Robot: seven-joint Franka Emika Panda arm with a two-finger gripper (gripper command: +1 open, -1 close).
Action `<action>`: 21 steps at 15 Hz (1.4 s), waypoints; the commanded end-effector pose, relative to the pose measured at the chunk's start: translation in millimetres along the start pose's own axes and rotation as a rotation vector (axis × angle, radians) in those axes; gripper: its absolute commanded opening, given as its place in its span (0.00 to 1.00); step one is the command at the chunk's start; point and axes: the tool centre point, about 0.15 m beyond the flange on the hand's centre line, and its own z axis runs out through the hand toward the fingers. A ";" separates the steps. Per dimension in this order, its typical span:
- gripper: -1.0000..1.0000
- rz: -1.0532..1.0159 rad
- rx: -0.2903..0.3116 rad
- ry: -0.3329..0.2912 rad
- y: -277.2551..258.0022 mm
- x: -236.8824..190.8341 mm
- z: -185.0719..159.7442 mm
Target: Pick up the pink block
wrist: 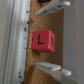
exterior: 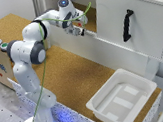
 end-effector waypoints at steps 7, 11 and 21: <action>0.00 0.032 -0.148 -0.045 -9.7 39.2 33.3; 0.00 0.079 -0.182 -0.051 -13.4 26.3 15.7; 0.00 0.124 -0.255 0.003 -37.3 -3.3 -56.6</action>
